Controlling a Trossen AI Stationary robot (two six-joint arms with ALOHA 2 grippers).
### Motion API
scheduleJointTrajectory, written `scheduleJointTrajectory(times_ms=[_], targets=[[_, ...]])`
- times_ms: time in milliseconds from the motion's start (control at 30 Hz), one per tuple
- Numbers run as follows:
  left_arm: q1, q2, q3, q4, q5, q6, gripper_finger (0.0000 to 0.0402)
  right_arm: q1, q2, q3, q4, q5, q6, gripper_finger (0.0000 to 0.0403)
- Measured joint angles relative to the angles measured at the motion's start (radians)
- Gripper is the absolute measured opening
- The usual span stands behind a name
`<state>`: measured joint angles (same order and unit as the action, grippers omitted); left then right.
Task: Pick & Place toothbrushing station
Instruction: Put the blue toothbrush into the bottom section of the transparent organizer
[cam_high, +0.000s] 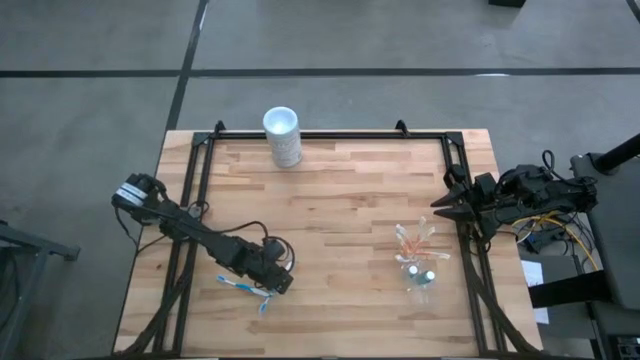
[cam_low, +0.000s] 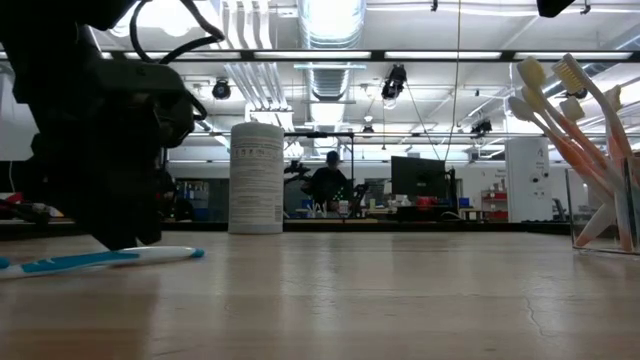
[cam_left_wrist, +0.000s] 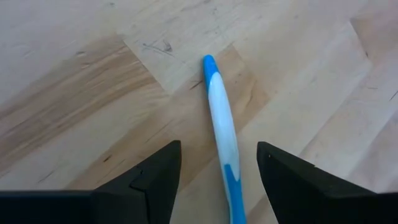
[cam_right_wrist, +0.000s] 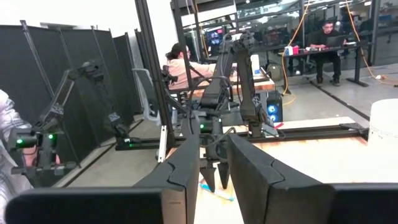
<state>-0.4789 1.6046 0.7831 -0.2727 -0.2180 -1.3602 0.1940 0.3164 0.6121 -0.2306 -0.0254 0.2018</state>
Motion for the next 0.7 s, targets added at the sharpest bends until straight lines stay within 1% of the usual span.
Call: scheduleJointTrajectory(times_ms=[167,300,433,700], targets=[[0.000,0.006,0.005,0.004,0.000,0.000,0.0216,0.000,0.000,0.000,0.000,0.000,0.000,0.0069],[0.001,0.007,0.005,0.003,0.000,0.000,0.0193,0.000,0.000,0.000,0.000,0.000,0.000,0.0069],[0.001,0.008,0.004,0.001,0.004,0.000,0.0144,0.000,0.000,0.000,0.000,0.000,0.000,0.0075],[0.001,0.010,0.002,0.002,-0.004,-0.003,0.0024,0.000,0.000,0.000,0.000,0.000,0.000,0.0084]])
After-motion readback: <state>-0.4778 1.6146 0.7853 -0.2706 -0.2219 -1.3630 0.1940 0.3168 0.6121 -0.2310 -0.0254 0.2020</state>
